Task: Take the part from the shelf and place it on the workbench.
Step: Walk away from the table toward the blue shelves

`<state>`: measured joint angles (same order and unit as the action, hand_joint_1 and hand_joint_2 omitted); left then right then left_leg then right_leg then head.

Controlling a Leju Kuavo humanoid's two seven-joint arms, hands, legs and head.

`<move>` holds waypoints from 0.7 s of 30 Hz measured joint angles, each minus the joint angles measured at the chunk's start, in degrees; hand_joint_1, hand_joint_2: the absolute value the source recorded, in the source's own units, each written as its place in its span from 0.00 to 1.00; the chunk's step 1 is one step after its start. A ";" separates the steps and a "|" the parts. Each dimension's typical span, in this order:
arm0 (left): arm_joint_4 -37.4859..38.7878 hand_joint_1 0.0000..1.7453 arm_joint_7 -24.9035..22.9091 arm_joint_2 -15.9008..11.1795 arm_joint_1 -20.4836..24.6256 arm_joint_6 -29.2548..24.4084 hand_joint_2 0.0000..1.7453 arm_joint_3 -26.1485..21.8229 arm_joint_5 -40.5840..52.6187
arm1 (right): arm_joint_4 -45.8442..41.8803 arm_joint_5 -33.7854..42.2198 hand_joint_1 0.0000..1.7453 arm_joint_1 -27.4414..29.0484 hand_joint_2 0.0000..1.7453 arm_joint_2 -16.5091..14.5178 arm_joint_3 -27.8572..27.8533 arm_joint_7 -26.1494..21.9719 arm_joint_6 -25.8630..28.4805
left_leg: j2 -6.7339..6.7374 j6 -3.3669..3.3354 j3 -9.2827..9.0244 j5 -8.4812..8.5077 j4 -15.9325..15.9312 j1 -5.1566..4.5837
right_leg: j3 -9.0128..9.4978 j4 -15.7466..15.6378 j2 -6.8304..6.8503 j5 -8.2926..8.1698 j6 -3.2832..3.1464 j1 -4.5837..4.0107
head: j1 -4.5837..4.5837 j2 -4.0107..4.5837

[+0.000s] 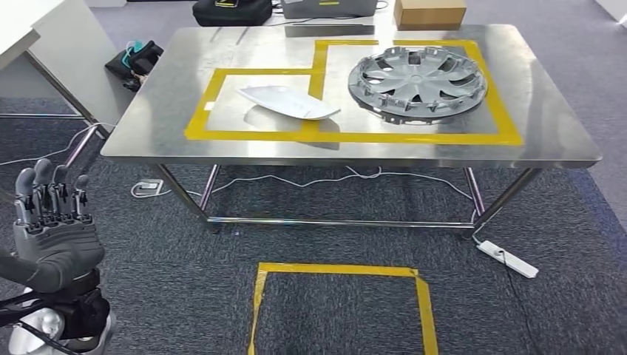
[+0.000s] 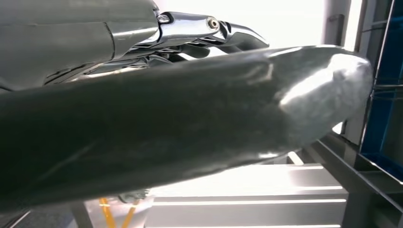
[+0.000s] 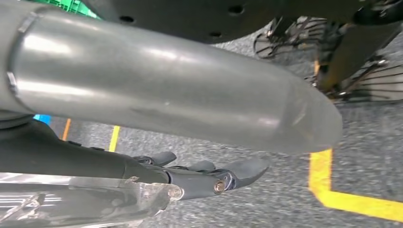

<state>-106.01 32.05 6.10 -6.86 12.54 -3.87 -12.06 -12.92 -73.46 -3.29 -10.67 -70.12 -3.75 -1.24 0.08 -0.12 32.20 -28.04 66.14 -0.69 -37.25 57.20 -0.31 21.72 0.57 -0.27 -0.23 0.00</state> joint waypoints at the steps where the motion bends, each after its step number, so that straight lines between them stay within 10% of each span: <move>1: -0.01 0.00 0.01 0.00 0.15 -0.06 0.00 0.00 0.08 | 0.00 0.01 0.00 0.01 0.00 -0.05 0.00 -0.03 0.02 | 0.02 -0.55 -3.27 -0.33 -4.42 -0.29 | -0.44 0.05 -0.03 -0.54 0.14 -0.13 | 0.00 0.00; 3: -0.04 0.00 0.02 0.01 0.50 -0.08 0.00 0.01 0.14 | 0.00 0.05 0.00 0.03 0.00 -0.16 -0.02 -0.08 0.04 | 0.02 -0.98 -7.55 -2.12 -11.03 -0.72 | -0.99 0.01 -0.04 -1.75 0.60 -0.28 | 0.01 0.00; 6: -0.02 0.00 0.02 -0.02 0.27 -0.10 0.00 -0.01 0.17 | 0.00 0.11 0.00 0.32 0.00 -0.16 -0.11 -0.10 -0.02 | 0.27 -1.44 -7.55 -1.60 -12.85 -0.64 | -1.88 0.23 -0.12 -2.34 1.57 -0.19 | 0.05 0.00; 12: 0.01 0.00 0.02 0.07 -0.08 -0.12 0.00 -0.04 0.27 | 0.00 0.19 0.00 0.72 0.00 -0.19 -0.15 -0.10 -0.33 | 2.15 -2.30 -5.38 0.46 -12.65 -0.58 | -5.97 16.31 -0.02 7.67 2.96 0.07 | 0.69 0.00; 17: 0.00 0.00 0.02 0.04 -0.15 -0.25 0.00 -0.05 0.33 | 0.00 0.22 0.00 0.40 0.00 -0.17 -0.15 -0.17 -0.61 | 4.18 -1.63 -4.67 0.85 -12.07 -0.95 | 5.91 0.51 3.15 4.12 2.00 -0.30 | 0.61 0.00; 21: -0.01 0.00 0.05 0.05 -0.13 -0.37 0.00 0.00 0.51 | 0.00 0.26 0.00 0.55 0.00 -0.20 -0.17 -0.27 -1.07 | 4.73 -0.65 -4.10 0.38 -11.21 -1.02 | 6.01 -0.82 2.05 3.64 0.53 -0.30 | 0.36 0.00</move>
<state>-106.02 32.10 6.15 -6.98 12.17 -3.87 -11.55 -12.92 -73.20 -2.74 -10.87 -70.29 -4.02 -2.31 4.80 -0.77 28.10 -27.66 54.93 -1.72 -31.24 56.37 1.74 25.35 1.10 -0.58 0.13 0.00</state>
